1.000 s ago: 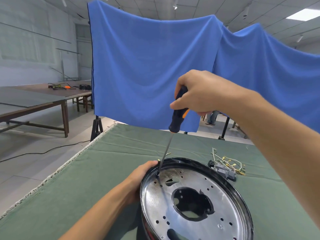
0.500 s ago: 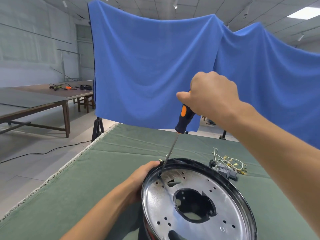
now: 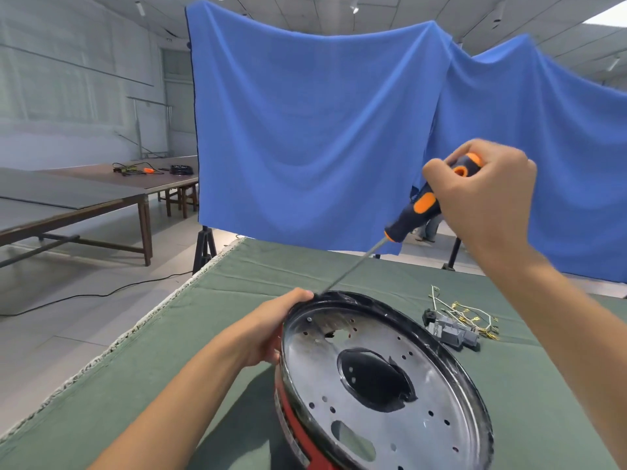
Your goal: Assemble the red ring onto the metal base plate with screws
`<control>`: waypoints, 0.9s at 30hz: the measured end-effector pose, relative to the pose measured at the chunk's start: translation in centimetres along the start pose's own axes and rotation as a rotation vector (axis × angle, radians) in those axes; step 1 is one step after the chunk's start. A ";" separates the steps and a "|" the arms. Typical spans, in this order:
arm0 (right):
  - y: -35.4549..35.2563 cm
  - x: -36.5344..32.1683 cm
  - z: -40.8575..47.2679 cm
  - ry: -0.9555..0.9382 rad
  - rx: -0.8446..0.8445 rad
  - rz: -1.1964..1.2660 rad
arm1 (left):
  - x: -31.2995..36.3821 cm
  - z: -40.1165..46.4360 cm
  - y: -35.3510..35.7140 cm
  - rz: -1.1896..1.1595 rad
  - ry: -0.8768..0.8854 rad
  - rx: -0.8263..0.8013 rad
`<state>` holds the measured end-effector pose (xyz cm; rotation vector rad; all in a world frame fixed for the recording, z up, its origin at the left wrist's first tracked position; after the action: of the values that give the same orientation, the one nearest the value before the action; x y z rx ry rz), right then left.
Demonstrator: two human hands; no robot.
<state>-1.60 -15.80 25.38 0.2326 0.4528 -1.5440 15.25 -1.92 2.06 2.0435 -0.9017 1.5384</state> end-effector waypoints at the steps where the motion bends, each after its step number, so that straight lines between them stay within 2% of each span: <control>1: -0.1 -0.2 0.2 -0.013 0.017 0.034 | -0.2 0.1 0.0 -0.034 0.002 -0.009; 5: -0.2 0.7 0.3 0.063 0.070 0.123 | -0.3 0.1 -0.2 -0.047 -0.010 -0.051; 8: 0.5 4.1 -1.2 0.321 0.032 0.231 | 0.1 -0.1 -0.8 0.004 -0.056 -0.074; 11: 2.6 8.1 -4.8 0.782 -0.192 0.489 | 0.3 -0.4 -2.0 0.117 -0.068 -0.027; 14: 4.7 10.1 -10.1 1.200 -0.480 0.704 | 0.4 -0.5 -2.9 0.343 -0.035 0.091; 18: 5.8 10.9 -15.0 1.512 -0.710 0.879 | 0.7 0.0 -3.6 0.650 0.034 0.235; 22: 6.5 11.0 -16.8 1.553 -0.836 0.982 | 0.7 0.9 -3.9 0.813 0.046 0.293; 25: 7.3 11.1 -15.7 1.431 -0.819 1.047 | 0.9 1.8 -3.9 0.903 0.070 0.354; 27: 7.6 11.3 -14.7 1.300 -0.811 0.985 | 1.0 2.5 -3.9 0.953 0.086 0.378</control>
<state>3.61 -19.70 6.42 0.6781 1.6196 0.0010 19.91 -1.07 2.50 1.8213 -1.8237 2.3940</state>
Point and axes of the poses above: each hand's wrist, its own z-axis towards the middle knuckle, its own y-axis out of the palm, x = y × z, the point moved 6 cm from there along z, towards the middle knuckle, and after that the axes turned 5 degrees about x, right-handed, at the moved point
